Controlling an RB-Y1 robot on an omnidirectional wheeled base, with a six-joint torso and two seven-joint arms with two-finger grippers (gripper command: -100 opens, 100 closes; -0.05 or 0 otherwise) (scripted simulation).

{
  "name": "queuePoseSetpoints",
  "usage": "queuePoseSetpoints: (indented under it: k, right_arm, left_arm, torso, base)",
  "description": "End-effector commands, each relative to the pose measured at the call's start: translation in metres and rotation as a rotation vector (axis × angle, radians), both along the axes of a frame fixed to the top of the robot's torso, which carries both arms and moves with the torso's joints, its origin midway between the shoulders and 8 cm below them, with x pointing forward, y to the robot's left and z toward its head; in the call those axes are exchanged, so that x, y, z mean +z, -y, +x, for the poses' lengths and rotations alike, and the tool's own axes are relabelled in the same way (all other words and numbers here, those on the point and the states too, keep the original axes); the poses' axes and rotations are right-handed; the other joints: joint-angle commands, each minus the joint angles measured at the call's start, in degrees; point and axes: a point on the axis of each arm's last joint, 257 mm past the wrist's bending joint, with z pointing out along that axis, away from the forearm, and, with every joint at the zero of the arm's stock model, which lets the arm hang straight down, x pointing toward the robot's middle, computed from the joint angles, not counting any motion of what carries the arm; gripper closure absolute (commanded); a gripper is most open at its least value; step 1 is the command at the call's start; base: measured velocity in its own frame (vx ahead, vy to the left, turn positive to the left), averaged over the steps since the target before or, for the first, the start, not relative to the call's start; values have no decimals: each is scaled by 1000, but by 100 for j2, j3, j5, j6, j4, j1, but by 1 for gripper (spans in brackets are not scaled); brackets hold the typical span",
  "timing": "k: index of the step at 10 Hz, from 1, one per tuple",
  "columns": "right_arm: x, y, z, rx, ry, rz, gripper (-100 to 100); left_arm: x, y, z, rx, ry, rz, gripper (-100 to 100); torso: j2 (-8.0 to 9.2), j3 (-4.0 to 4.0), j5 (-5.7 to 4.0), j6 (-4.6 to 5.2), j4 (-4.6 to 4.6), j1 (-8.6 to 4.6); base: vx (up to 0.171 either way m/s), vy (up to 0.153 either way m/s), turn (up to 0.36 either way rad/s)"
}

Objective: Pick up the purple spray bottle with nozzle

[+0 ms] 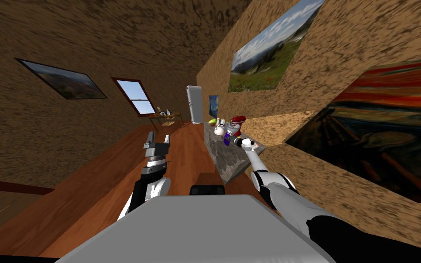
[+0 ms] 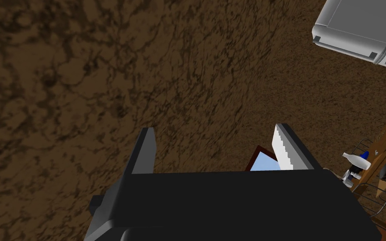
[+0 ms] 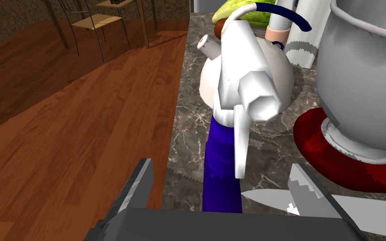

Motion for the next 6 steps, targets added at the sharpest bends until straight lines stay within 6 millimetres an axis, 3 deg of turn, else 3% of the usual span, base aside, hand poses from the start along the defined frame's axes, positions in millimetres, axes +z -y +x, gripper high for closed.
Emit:
queuePoseSetpoints:
  k: [1,3,4,6]
  right_arm:
    - [-8,25,-9,-46,-9,-38,-100]
    - [-7,25,-10,-57,-17,-5,-100]
    - [-13,48,-19,-95,-16,-58,-100]
    - [-12,48,-21,-110,-27,-15,-100]
  left_arm:
    - [0,0,0,0,0,0,0]
    - [0,0,0,0,0,0,0]
    - [0,0,0,0,0,0,0]
    - [0,0,0,0,0,0,0]
  torso:
    - [0,0,0,0,0,0]
    - [1,1,-2,-1,1,-12]
    - [4,3,-2,2,1,-7]
    - [3,2,-2,1,1,-11]
  base:
    - [20,-28,226]
    - [7,-24,97]
    - [11,-20,218]
    - [7,-22,78]
